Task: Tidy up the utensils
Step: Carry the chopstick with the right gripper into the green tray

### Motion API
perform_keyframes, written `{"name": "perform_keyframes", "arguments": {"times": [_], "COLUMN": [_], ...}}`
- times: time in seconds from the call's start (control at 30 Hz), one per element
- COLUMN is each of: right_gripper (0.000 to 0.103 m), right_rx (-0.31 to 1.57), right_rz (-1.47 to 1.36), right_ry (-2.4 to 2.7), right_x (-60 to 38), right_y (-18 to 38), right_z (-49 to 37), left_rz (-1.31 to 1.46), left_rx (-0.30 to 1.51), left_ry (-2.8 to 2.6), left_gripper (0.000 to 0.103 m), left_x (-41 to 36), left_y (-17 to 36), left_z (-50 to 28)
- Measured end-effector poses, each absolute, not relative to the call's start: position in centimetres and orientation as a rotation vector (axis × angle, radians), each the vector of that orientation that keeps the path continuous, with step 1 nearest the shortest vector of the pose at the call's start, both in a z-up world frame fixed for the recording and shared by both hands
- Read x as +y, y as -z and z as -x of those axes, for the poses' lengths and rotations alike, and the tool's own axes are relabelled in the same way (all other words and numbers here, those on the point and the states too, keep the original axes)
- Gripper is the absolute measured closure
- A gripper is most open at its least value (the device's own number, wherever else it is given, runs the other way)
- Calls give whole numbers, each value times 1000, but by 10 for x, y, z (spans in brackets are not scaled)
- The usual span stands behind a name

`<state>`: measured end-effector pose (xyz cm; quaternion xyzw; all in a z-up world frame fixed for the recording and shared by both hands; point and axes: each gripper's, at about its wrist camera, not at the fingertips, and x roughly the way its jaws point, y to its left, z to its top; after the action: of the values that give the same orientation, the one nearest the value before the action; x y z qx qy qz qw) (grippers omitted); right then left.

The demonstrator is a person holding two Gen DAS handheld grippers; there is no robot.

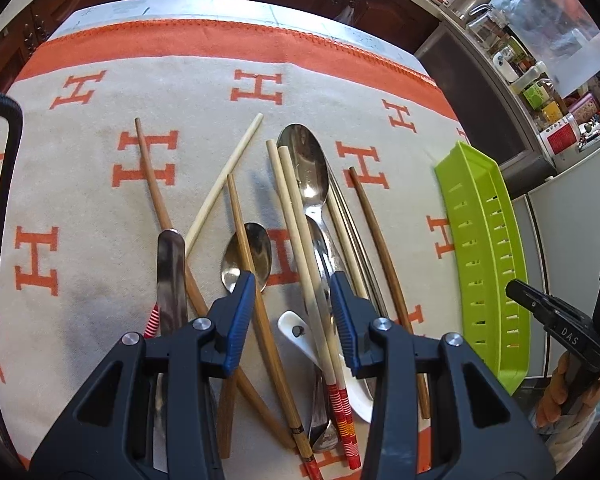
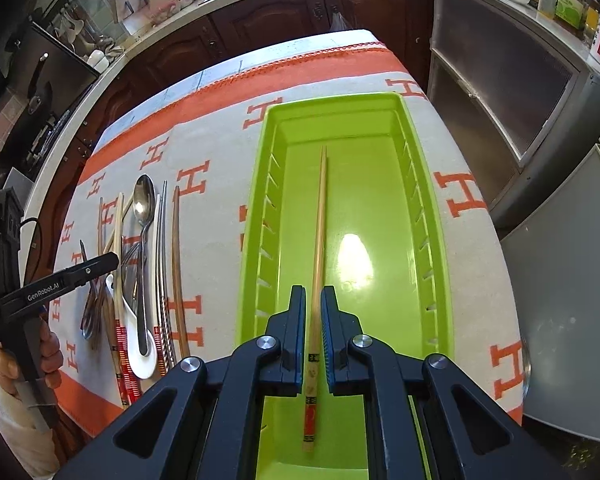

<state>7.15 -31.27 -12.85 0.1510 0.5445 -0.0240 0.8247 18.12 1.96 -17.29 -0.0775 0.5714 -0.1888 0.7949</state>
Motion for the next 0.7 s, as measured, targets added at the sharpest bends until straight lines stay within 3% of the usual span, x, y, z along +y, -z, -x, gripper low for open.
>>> {"name": "perform_keyframes", "arguments": {"times": [0.43,0.53,0.7], "right_gripper": [95,95,95], "right_rx": [1175,1172,1168], "right_rz": [-368,-370,-371], "right_ry": [60,60,56], "right_x": [-315,-315,-313], "right_y": [135,135,134], "right_z": [-68,-68,-69], "left_rz": [131,123,157], "left_rx": [1184,1185,1199], "left_ry": [493,498,503], "left_gripper": [68,77,81], "left_x": [7,7,10], "left_y": [168,170,180], "left_z": [-180,-179,-181]}}
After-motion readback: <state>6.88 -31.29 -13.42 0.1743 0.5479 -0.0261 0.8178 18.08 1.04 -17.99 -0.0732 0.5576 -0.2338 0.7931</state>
